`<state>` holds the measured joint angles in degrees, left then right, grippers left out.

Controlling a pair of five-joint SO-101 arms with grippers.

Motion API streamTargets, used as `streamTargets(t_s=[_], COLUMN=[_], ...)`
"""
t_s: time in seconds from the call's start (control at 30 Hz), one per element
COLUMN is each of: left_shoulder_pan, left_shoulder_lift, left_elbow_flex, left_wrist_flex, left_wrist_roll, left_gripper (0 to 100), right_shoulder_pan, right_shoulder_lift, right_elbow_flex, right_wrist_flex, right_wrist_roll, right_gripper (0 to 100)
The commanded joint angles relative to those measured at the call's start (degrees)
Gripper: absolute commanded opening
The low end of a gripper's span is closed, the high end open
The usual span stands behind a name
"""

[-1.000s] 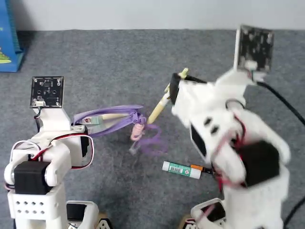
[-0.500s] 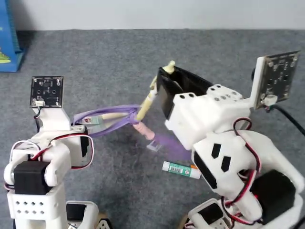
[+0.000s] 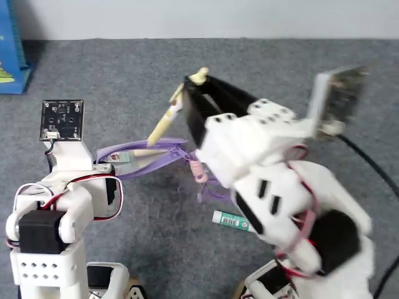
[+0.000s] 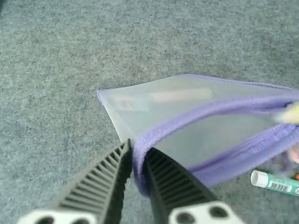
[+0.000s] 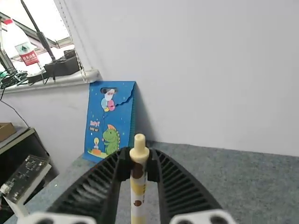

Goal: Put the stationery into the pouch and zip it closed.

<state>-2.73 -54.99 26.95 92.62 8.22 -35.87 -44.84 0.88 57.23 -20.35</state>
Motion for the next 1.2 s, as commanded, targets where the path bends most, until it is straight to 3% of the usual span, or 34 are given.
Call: streamTargets(t_s=[0.0, 0.33, 0.57, 0.77, 0.93, 1.17], left_shoulder_pan=[0.35, 0.35, 0.35, 0.35, 0.35, 0.35], left_shoulder_lift=[-0.44, -0.44, -0.44, -0.44, -0.44, -0.44], left_elbow_flex=[-0.04, -0.04, -0.04, -0.04, -0.04, -0.04], left_wrist_flex=[-1.58, -1.58, -1.58, -1.58, -1.49, -1.49], left_wrist_roll=[0.62, 0.62, 0.62, 0.62, 0.62, 0.62], left_gripper=[1, 1, 1, 1, 1, 1], right_shoulder_pan=[-2.07, -6.46, -8.22, -8.04, 0.84, 15.25], right_shoulder_lift=[-0.75, -0.84, -5.93, -13.85, -16.4, -14.64], right_elbow_flex=[6.95, 21.01, 20.13, 20.13, 20.13, 21.45], right_wrist_flex=[-6.73, -10.42, -3.82, 2.68, 11.47, 31.6], right_wrist_roll=[0.44, 1.67, 3.52, 6.24, 4.13, 3.52], right_gripper=[0.8, 1.1, 23.0, 21.4, 21.3, 21.3])
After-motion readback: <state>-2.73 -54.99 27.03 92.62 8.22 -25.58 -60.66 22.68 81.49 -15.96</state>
